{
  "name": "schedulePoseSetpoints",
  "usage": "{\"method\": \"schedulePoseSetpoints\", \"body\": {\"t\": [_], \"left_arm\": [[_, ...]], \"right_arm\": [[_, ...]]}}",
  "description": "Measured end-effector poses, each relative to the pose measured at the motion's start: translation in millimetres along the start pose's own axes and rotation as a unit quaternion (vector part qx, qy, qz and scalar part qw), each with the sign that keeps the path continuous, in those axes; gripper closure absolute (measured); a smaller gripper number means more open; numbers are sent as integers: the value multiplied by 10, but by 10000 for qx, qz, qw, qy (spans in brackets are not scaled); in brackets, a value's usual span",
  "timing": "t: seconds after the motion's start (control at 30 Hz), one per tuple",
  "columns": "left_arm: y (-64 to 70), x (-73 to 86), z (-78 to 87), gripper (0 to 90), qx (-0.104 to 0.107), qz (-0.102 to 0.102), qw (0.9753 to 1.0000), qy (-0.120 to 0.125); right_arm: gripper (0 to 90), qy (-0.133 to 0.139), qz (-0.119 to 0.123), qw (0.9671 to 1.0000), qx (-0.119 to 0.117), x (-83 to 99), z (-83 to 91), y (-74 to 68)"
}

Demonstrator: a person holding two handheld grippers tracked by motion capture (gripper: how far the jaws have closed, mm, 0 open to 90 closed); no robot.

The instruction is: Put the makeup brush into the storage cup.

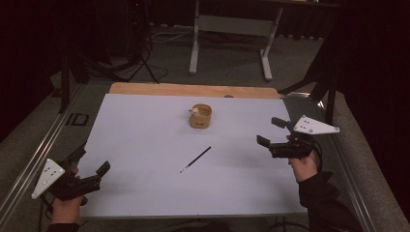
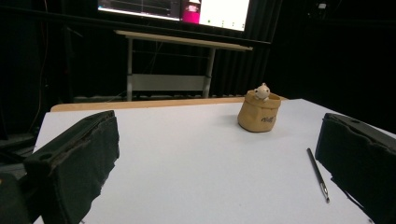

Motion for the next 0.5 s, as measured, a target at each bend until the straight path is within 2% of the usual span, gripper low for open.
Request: {"method": "schedulePoseSetpoints", "body": {"t": [0.03,0.13,0.23,0.33,0.4,0.43,0.5], "left_arm": [[5,-2,-1,4,6,-3,10000,0],[4,-2,0,5,4,2,10000,3],[0,1,1,4,-5,2,10000,0],[-2,1,2,4,-1,8,10000,5],[-2,0,4,4,2,25,10000,13],[-3,-1,6,5,0,31,10000,17],[-4,-1,8,4,4,52,10000,23]], "right_arm": [[121,-136,75,9998,-108,-7,-54,-24],[121,-328,122,9992,-210,-10,-137,-40],[124,-439,178,9984,-312,-5,-192,-62],[120,-710,166,9955,-598,30,-307,-118],[121,-767,181,9951,-602,40,-340,-128],[120,-884,185,9936,-672,60,-407,-156],[119,-925,239,9924,-777,69,-471,-193]]}}
Point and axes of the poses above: each handheld gripper's, and its own axes: z roughly backward along the jaws, x roughly out of its underside, y roughly to its right, the point moved 10 cm from there along -z, roughly forward along the jaws, and after that the axes turned 15 degrees about -z, right-handed, at the moved point
